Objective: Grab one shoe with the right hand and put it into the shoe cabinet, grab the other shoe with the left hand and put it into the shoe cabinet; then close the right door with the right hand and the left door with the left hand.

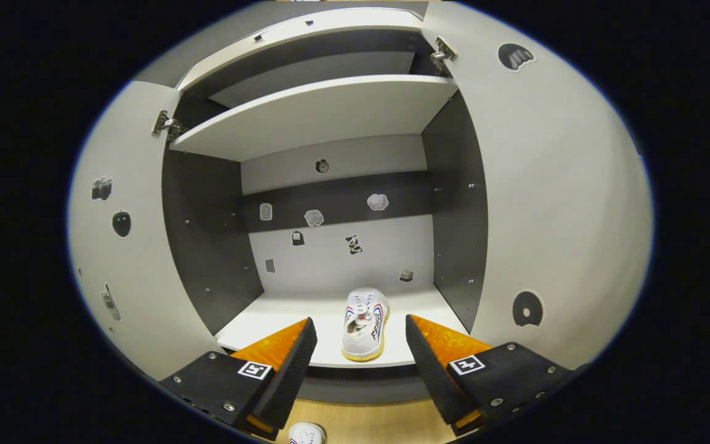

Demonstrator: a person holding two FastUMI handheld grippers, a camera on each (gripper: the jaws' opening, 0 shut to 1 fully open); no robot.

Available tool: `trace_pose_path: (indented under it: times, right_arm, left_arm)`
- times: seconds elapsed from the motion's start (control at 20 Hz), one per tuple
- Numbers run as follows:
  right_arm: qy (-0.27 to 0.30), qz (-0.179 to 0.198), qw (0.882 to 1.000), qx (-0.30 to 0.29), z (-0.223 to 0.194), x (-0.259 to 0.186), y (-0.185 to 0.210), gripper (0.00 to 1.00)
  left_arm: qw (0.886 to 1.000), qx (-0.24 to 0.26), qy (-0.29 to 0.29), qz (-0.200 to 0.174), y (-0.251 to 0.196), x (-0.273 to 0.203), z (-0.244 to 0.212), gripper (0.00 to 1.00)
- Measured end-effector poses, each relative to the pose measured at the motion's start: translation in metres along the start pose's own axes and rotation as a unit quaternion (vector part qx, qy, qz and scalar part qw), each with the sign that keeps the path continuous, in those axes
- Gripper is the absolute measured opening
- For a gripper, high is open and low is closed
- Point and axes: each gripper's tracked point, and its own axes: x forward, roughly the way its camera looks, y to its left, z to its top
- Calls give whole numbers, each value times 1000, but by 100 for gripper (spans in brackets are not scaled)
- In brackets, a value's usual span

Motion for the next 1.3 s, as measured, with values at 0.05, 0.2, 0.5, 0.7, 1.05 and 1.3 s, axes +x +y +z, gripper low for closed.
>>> trace_pose_path:
  times: [0.05, 0.2, 0.5, 0.7, 1.05, 1.3]
  right_arm:
    - [-10, -1, 1000, -7, 3, -13, -1, 92]
    - [-34, -13, 999, -29, 8, -52, -10, 92]
    - [-44, -28, 997, -49, -4, -101, -28, 92]
    - [-56, -40, 996, -59, -3, -125, -41, 92]
    - [-55, -47, 995, -68, -12, -151, -49, 92]
    - [-51, -58, 995, -62, -20, -158, -58, 92]
  left_arm:
    - [1000, -4, 9, -5, -4, 1, -10, 97]
    - [998, -27, 43, -21, -16, 7, -41, 99]
    - [995, -29, 87, -40, -39, 35, -81, 99]
    - [992, -15, 114, -46, -50, 58, -112, 97]
    - [981, -13, 186, -63, -63, 81, -182, 98]
    - [968, -19, 241, -65, -62, 83, -224, 100]
